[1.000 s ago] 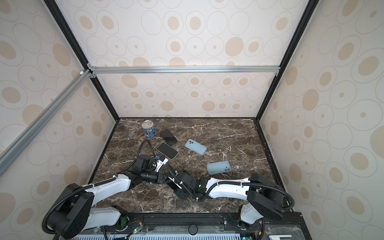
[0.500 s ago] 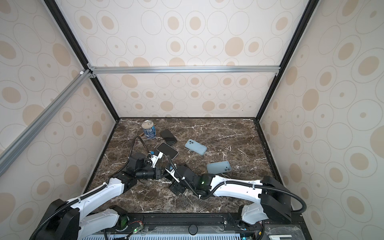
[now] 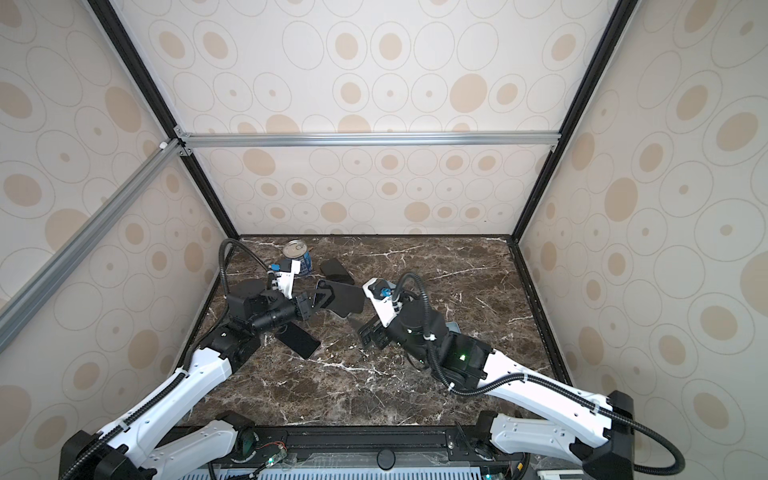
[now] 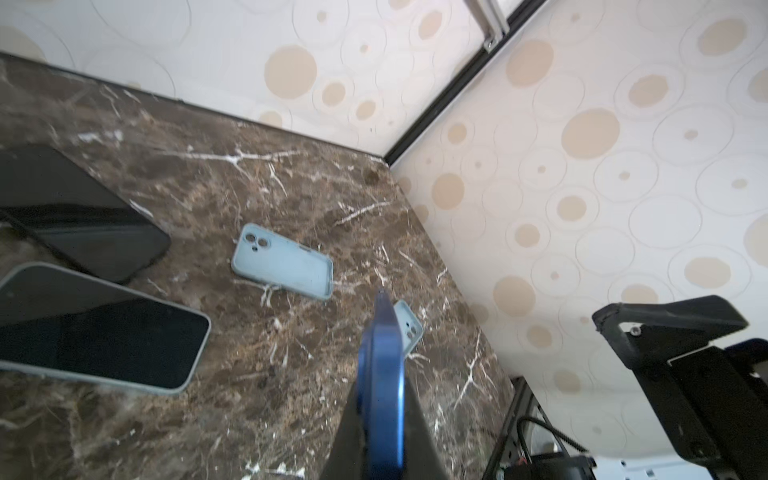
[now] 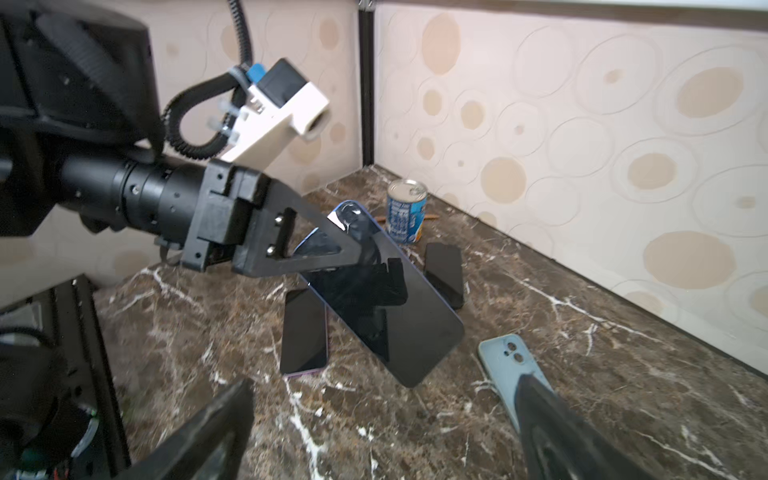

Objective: Put the phone into the phone case

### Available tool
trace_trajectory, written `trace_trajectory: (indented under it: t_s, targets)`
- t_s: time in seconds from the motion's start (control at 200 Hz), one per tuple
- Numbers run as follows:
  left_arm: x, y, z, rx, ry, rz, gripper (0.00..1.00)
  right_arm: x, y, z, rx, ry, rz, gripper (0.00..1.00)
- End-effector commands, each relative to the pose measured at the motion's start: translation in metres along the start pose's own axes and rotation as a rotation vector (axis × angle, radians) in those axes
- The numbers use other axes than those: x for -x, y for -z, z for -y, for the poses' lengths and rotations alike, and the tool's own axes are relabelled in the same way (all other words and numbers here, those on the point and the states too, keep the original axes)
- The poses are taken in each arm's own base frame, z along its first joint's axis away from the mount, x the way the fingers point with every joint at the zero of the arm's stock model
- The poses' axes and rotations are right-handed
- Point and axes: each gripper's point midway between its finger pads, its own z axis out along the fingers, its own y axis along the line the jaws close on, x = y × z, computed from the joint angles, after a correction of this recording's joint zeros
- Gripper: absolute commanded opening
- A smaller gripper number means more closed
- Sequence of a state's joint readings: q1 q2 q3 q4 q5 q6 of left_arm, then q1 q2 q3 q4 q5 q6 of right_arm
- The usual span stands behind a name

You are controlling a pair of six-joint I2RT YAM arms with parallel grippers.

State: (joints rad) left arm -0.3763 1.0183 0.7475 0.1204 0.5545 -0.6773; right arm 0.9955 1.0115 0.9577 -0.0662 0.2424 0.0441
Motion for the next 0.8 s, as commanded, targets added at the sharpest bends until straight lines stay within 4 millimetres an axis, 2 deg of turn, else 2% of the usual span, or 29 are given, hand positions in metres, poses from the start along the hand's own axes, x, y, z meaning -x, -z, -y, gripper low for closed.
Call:
trace_trajectory:
  t_s: [0.0, 0.095, 0.165, 0.31, 0.5, 0.64, 0.795]
  targets:
    - [0.048, 0.014, 0.033, -0.068, -0.073, 0.155, 0.0, 0.031, 0.009, 0.018, 0.004, -0.076, 0.078, 0.99]
    - [0.057, 0.02, 0.043, -0.1, -0.099, 0.198, 0.0, 0.046, 0.014, 0.032, 0.036, -0.144, 0.098, 1.0]
    - [0.065, 0.026, 0.055, -0.138, -0.13, 0.232, 0.0, 0.055, 0.015, 0.034, 0.098, -0.179, 0.106, 0.95]
    - [0.074, 0.046, 0.077, -0.223, -0.185, 0.325, 0.0, 0.06, 0.013, 0.024, 0.244, -0.222, 0.102, 0.88]
    - [0.082, 0.07, 0.101, -0.316, -0.217, 0.416, 0.0, 0.065, 0.023, 0.016, 0.372, -0.304, 0.127, 0.83]
    - [0.082, 0.084, 0.111, -0.372, -0.223, 0.464, 0.0, 0.072, 0.028, 0.013, 0.419, -0.331, 0.172, 0.84]
    - [0.076, 0.094, 0.121, -0.449, -0.225, 0.484, 0.0, 0.074, 0.023, 0.003, 0.486, -0.324, 0.154, 0.86]
